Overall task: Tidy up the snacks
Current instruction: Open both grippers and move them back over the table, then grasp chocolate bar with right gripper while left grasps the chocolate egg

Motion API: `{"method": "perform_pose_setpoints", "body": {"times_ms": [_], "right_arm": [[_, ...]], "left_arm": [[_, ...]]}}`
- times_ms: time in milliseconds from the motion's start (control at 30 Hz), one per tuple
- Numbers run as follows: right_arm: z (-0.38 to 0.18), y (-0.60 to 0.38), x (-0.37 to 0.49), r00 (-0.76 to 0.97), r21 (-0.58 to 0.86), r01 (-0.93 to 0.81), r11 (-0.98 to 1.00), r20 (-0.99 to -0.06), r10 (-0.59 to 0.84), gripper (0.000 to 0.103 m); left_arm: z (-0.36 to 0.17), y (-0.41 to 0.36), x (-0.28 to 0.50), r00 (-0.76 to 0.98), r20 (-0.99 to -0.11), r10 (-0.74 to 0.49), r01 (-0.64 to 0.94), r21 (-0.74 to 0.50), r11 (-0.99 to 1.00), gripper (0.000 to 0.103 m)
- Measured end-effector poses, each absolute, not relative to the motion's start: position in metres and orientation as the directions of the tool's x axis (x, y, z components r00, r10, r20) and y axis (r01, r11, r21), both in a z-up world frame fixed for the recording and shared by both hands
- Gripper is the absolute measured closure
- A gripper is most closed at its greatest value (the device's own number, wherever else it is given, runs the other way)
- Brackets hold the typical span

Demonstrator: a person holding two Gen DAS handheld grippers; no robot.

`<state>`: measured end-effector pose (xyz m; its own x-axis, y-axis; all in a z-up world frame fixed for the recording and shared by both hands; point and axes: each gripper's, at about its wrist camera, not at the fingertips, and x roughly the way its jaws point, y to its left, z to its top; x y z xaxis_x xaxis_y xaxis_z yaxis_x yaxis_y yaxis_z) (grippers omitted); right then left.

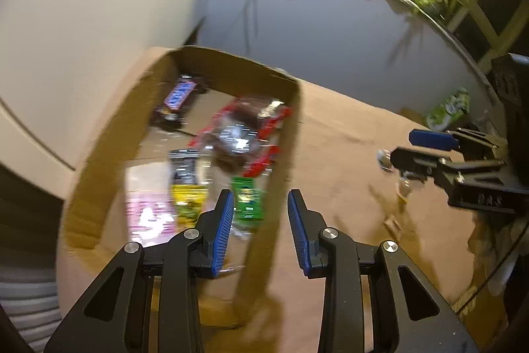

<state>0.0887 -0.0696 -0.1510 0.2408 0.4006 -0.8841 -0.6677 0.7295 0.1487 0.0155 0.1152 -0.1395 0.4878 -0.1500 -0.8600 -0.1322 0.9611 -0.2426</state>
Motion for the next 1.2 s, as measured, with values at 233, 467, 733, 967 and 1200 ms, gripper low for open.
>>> {"method": "perform_pose_setpoints", "body": {"times_ms": [233, 467, 733, 967, 1200], "right_arm": [[-0.158, -0.13, 0.111, 0.281, 0.109, -0.577, 0.809, -0.904, 0.322, 0.037], [-0.172, -0.181, 0.128, 0.298, 0.049, -0.524, 0.85, -0.925, 0.237, 0.037], [-0.192, -0.215, 0.141, 0.297, -0.001, -0.504, 0.864, -0.939, 0.172, 0.037], [-0.211, -0.221, 0.151, 0.271, -0.024, -0.578, 0.815, -0.948, 0.164, 0.037], [-0.217, -0.205, 0.15, 0.242, -0.033, -0.713, 0.7, -0.949, 0.202, 0.037]], "left_arm": [[-0.147, 0.072, 0.027, 0.45, -0.866, -0.22, -0.033, -0.262, 0.965, 0.071], [-0.154, 0.03, 0.039, 0.397, -0.874, -0.281, 0.056, -0.283, 0.958, 0.071], [-0.162, -0.014, 0.074, 0.363, -0.875, -0.322, 0.142, -0.29, 0.947, 0.071], [-0.173, -0.047, 0.104, 0.357, -0.875, -0.327, 0.194, -0.273, 0.942, 0.071], [-0.192, -0.063, 0.124, 0.358, -0.882, -0.307, 0.205, -0.247, 0.947, 0.071]]}}
